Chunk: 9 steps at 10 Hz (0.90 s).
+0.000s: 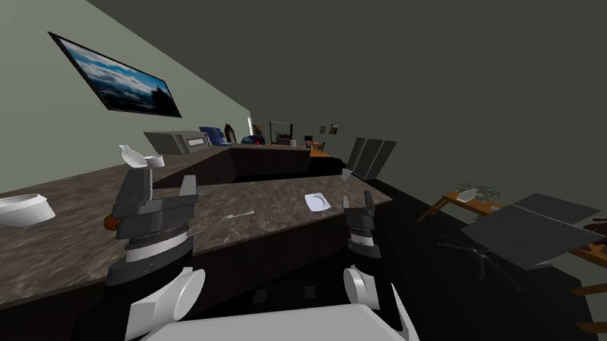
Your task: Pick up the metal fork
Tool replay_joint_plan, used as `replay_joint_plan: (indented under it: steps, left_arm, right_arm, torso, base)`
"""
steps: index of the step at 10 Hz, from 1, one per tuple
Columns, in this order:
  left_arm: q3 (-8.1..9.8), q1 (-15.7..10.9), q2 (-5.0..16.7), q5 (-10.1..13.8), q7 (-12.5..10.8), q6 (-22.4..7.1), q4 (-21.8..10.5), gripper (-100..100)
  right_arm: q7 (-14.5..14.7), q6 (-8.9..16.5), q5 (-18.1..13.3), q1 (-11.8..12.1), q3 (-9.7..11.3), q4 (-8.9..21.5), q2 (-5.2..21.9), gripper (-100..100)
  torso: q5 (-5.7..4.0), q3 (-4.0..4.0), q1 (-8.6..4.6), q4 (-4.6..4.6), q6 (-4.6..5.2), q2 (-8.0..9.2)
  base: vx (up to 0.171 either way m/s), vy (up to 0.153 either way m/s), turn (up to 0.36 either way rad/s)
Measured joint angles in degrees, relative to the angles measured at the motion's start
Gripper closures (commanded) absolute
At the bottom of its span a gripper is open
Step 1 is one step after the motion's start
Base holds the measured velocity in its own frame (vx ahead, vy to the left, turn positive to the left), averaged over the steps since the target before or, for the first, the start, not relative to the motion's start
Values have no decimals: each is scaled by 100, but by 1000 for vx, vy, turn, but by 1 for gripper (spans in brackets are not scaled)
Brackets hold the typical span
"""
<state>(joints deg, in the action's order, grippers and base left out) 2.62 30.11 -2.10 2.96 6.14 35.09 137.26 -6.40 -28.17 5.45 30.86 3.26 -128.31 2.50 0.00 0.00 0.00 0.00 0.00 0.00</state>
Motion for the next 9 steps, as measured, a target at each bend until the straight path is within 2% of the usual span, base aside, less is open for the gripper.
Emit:
replay_joint_plan:
  steps: [2, 4, 9]
  left_arm:
    - [12, -64, 274, 31, -9, -129, -36, -100]
    - [23, -197, 572, 76, -11, -426, -58, -100]
    - [47, -451, 930, 181, -29, -1123, -102, -100]
  right_arm:
    - [0, 0, 0, 0, 0, 0, 0, 0]
    - [0, 0, 0, 0, 0, 0, 0, 0]
    - [0, 0, 0, 0, 0, 0, 0, 0]
  torso:
    - [-1, 2, -5, 1, 1, 4]
    - [-2, 5, -9, 2, 1, 9]
    - [-2, 5, -7, 2, 1, 8]
  base:
    - [-17, -21, -41]
    - [-25, -25, -31]
    - [-21, -21, -44]
